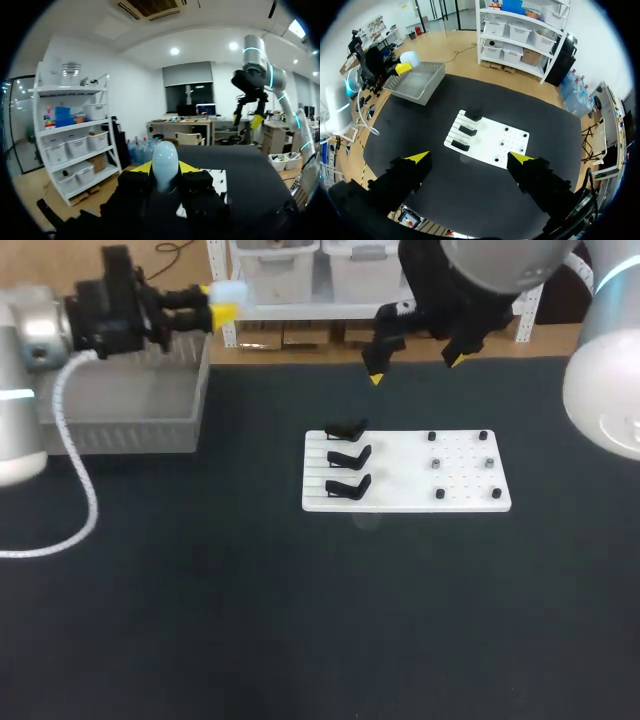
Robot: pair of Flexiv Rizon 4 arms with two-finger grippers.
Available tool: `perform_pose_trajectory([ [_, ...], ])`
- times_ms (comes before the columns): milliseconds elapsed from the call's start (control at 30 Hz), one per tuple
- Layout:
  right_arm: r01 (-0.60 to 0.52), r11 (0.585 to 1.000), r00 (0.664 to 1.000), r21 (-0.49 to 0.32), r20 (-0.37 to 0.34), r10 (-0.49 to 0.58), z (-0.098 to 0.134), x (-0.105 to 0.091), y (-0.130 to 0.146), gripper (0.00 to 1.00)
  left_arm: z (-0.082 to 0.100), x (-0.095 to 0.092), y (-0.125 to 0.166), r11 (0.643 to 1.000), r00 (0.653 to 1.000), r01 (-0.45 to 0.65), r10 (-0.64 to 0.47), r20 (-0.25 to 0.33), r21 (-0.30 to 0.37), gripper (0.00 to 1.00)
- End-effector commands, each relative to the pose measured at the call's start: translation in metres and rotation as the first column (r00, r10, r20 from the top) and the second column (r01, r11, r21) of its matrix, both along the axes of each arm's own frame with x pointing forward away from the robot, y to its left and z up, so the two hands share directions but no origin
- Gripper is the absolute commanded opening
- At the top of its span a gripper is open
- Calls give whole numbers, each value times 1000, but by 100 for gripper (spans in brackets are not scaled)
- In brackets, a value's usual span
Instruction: Pick up each earbud case from the left stands, insert the matching earbuds, close the lid, and place the case in the box.
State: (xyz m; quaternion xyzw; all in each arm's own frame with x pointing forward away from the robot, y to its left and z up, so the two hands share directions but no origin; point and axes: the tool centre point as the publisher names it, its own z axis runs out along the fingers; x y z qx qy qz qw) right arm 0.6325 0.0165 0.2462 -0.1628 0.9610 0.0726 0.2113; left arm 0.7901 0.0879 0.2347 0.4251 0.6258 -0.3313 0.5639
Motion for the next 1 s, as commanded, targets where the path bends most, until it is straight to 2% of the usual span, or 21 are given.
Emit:
perform_pose_trajectory([
  [33, 4, 1000, 1000, 7, 22, -4, -1, -3, -1, 100, -7, 12, 40, 971, 975, -220, 219, 28, 93, 0],
  [133, 4, 1000, 1000, 7, 22, -4, -1, -3, -1, 100, -31, 33, 73, 933, 945, -323, 327, 2, 161, 0],
  [233, 4, 1000, 1000, 7, 22, -4, -1, -3, -1, 100, -48, 50, 95, 891, 925, -373, 377, 34, 260, 0],
  [500, 4, 1000, 1000, 7, 22, -4, -1, -3, -1, 100, -94, 86, 140, 830, 893, -427, 450, 22, 358, 0],
  [733, 4, 1000, 1000, 7, 22, -4, -1, -3, -1, 100, -122, 99, 162, 809, 875, -442, 484, -12, 387, 0],
  [767, 4, 1000, 1000, 7, 22, -4, -1, -3, -1, 100, -125, 99, 165, 805, 872, -446, 489, -11, 391, 11],
  [800, 4, 1000, 1000, 7, 22, -4, -1, -3, -1, 100, -127, 100, 168, 799, 866, -455, 500, -13, 394, 36],
  [833, 4, 1000, 1000, 7, 22, -4, -1, -3, -1, 100, -129, 100, 171, 795, 863, -457, 505, -18, 399, 72],
  [867, 4, 1000, 1000, 7, 22, -4, -1, -3, -1, 100, -130, 100, 174, 791, 861, -459, 508, -16, 404, 100],
  [1000, 4, 1000, 1000, 7, 22, -4, -1, -3, -1, 100, -129, 97, 181, 787, 850, -481, 527, -16, 388, 100],
])
